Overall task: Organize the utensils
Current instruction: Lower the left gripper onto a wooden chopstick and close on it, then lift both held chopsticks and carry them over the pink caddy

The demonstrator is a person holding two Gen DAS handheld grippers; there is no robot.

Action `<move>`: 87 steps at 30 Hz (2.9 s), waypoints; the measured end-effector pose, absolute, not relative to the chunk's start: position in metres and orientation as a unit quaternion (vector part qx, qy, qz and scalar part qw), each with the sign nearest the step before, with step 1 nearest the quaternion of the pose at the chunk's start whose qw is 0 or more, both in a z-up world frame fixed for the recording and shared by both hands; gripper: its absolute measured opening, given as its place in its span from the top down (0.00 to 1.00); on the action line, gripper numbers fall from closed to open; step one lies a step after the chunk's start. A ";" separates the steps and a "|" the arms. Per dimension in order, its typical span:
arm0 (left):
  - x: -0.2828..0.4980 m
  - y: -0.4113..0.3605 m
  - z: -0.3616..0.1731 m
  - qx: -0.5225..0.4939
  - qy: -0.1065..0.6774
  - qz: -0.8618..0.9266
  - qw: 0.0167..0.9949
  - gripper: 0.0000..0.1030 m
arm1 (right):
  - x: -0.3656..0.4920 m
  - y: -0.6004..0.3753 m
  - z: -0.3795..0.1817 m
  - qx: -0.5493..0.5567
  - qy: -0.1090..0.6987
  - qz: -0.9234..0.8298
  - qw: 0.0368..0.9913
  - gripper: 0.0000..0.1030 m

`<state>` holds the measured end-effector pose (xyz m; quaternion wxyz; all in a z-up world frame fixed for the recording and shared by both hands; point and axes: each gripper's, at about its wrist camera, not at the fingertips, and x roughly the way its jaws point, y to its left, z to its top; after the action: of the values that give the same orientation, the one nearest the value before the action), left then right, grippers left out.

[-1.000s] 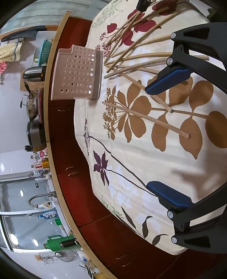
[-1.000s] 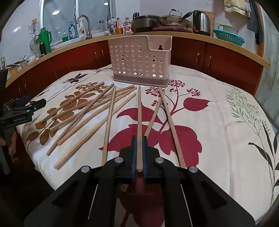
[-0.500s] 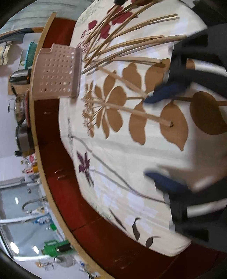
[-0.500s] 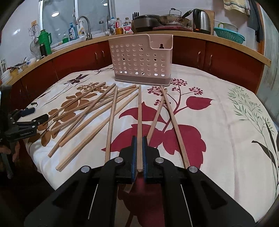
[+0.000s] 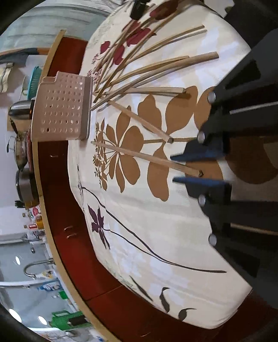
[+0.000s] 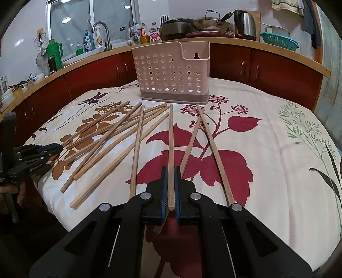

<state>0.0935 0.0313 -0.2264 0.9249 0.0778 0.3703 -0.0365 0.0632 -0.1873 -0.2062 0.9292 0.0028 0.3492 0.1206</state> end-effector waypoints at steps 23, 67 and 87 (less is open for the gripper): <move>0.062 0.027 -0.158 0.069 0.263 -0.042 0.961 0.93 | 0.043 -0.183 -0.154 -0.002 0.272 0.117 0.955 0.94; 0.090 0.032 -0.097 0.040 0.197 -0.048 0.978 0.93 | 0.094 -0.183 -0.088 -0.007 0.214 0.083 0.973 0.94; 0.131 0.026 -0.060 0.032 0.142 -0.059 0.988 0.93 | 0.120 -0.181 -0.060 0.013 0.168 0.096 0.981 0.94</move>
<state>0.1309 0.0261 -0.0602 0.9876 0.0318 0.1423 -0.0588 0.1200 -0.1809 -0.0600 0.9810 0.0130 0.1682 0.0961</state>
